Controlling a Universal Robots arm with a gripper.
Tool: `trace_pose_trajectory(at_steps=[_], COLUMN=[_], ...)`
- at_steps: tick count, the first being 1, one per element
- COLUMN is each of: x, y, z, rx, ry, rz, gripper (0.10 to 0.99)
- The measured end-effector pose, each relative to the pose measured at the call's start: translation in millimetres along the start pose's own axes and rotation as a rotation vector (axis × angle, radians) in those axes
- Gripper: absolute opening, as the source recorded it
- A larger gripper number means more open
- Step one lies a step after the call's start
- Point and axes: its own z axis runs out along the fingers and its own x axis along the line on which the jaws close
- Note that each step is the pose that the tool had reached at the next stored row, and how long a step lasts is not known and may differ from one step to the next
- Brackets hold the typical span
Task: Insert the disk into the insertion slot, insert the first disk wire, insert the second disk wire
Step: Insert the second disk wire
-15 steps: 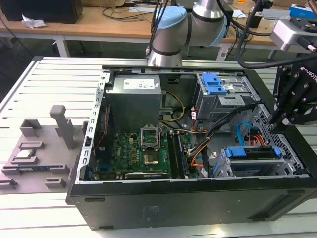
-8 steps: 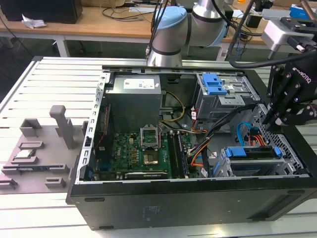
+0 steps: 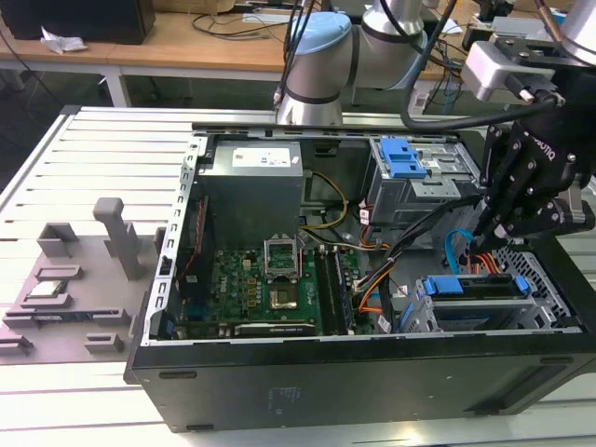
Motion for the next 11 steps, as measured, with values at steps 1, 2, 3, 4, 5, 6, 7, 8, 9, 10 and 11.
trace_pose_trajectory(at_steps=[1, 2, 3, 4, 5, 6, 7, 8, 9, 10, 11], x=[-0.1, -0.3, -0.5, -0.7, -1.1, -1.5, -1.6, -1.6, -1.6, -1.6, -1.5], y=[1.2, 2.7, 3.3, 4.0, 4.3, 4.3, 4.5, 4.5, 4.5, 4.5, 4.5], z=[0.7, 1.9, 2.7, 3.9, 4.7, 6.1, 7.4, 8.1, 8.6, 8.9, 9.0], rx=[0.000, 0.000, 0.000, 0.000, 0.000, 0.000, 0.000, 0.000, 0.000, 0.000, 0.000], ry=[0.0001, 0.0001, 0.0000, -0.0001, 0.0000, 0.0000, 0.0002, 0.0004, 0.0013, 0.0054, 0.0077], rz=[0.000, 0.000, 0.000, 0.000, 0.000, 0.000, 0.000, 0.000, 0.000, 0.000, 0.000], gripper=[0.239, 0.239, 0.239, 0.239, 0.239, 0.239, 0.239, 0.239, 0.239, 0.239, 0.239])
